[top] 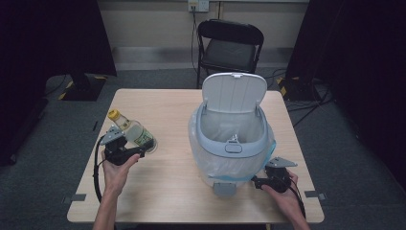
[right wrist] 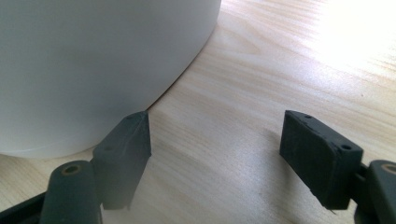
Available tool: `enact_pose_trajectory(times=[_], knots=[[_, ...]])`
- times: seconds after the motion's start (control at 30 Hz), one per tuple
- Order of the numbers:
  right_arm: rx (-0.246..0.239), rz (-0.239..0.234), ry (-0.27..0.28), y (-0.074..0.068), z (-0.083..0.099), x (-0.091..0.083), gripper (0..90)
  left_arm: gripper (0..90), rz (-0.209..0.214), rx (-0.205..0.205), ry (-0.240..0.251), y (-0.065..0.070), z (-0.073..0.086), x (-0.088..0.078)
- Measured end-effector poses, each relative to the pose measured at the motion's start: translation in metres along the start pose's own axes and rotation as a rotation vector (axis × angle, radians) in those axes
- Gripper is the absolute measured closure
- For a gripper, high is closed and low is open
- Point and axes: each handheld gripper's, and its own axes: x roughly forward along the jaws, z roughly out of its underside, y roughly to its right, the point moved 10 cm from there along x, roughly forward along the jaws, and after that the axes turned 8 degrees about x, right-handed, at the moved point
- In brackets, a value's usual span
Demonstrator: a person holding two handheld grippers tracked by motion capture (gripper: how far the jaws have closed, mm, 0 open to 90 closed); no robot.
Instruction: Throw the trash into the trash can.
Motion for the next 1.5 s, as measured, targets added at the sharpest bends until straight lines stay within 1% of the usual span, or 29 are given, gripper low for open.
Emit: enact_pose_trajectory(times=[0.03,0.1,0.13,0.27,0.33,0.4,0.47,0.5,0.53,0.63,0.67,0.77,0.9,0.93,0.97,1.03,1.07,1.13,1.2,1.23,1.27,1.3,1.37,1.43,1.47,1.5], knots=[[0.000,0.000,0.000,0.000,0.000,0.000,23.6,28.3,0.011,0.007,0.021,0.003,-0.005,-0.003],[0.000,0.000,0.000,0.000,0.000,0.000,23.6,28.4,0.009,0.018,0.047,0.006,-0.011,-0.007],[0.000,0.000,0.000,0.000,0.000,0.000,23.6,28.3,0.010,0.016,0.059,0.008,-0.015,-0.009],[0.000,0.000,0.000,0.000,0.000,0.000,23.6,28.4,0.029,0.031,0.097,0.015,-0.028,-0.017],[0.001,0.000,0.000,0.000,0.000,0.000,23.6,28.3,0.033,0.043,0.112,0.019,-0.034,-0.021],[0.000,0.000,0.000,0.000,0.000,0.000,23.6,28.3,0.046,0.056,0.129,0.025,-0.041,-0.025],[0.000,0.000,0.000,0.000,0.000,0.000,23.6,28.4,0.057,0.067,0.132,0.029,-0.045,-0.027],[0.000,0.000,0.000,0.000,0.000,0.000,23.6,28.3,0.060,0.083,0.137,0.032,-0.047,-0.028],[0.000,0.000,0.000,0.000,0.000,0.000,23.6,28.3,0.062,0.088,0.138,0.033,-0.049,-0.028],[0.000,0.000,0.000,0.000,0.000,0.000,23.6,28.3,0.071,0.094,0.153,0.040,-0.056,-0.031],[0.000,0.000,0.000,0.000,0.000,0.000,23.6,28.3,0.079,0.090,0.159,0.042,-0.059,-0.032],[0.000,0.000,0.000,0.000,0.000,0.000,23.6,28.3,0.079,0.097,0.172,0.047,-0.068,-0.036],[0.000,0.000,0.000,0.000,0.000,0.000,23.6,28.3,0.091,0.092,0.202,0.051,-0.080,-0.041],[0.000,0.000,0.000,0.000,0.000,0.000,23.6,28.3,0.099,0.093,0.211,0.053,-0.082,-0.042],[0.000,0.000,0.000,0.000,0.000,0.000,23.6,28.3,0.102,0.103,0.222,0.054,-0.085,-0.044],[0.000,0.000,0.000,0.000,0.000,0.000,23.6,28.3,0.105,0.108,0.233,0.057,-0.089,-0.047],[0.000,0.000,0.000,0.000,0.000,0.000,23.6,28.3,0.101,0.113,0.245,0.058,-0.092,-0.049],[0.001,0.000,0.000,0.000,0.000,0.000,23.6,28.3,0.101,0.127,0.253,0.058,-0.097,-0.052],[0.000,0.000,0.000,0.000,0.000,0.000,23.6,28.3,0.094,0.121,0.266,0.057,-0.103,-0.055],[0.000,0.000,0.000,0.000,0.000,0.000,23.6,28.3,0.097,0.115,0.273,0.058,-0.106,-0.056],[0.000,0.000,0.000,0.000,0.000,0.000,23.6,28.3,0.108,0.119,0.284,0.059,-0.110,-0.058],[0.000,0.000,0.000,0.000,0.000,0.000,23.6,28.3,0.104,0.130,0.285,0.059,-0.113,-0.059],[0.000,0.000,0.000,0.000,0.000,0.000,23.6,28.3,0.111,0.135,0.291,0.061,-0.118,-0.060],[0.000,0.000,0.000,0.000,0.000,0.000,23.6,28.3,0.120,0.139,0.303,0.063,-0.123,-0.061],[0.000,0.000,0.000,0.000,0.000,0.000,23.6,28.3,0.125,0.148,0.316,0.065,-0.127,-0.062],[0.000,0.000,0.000,0.000,0.000,0.000,23.6,28.3,0.124,0.145,0.324,0.066,-0.129,-0.062]])
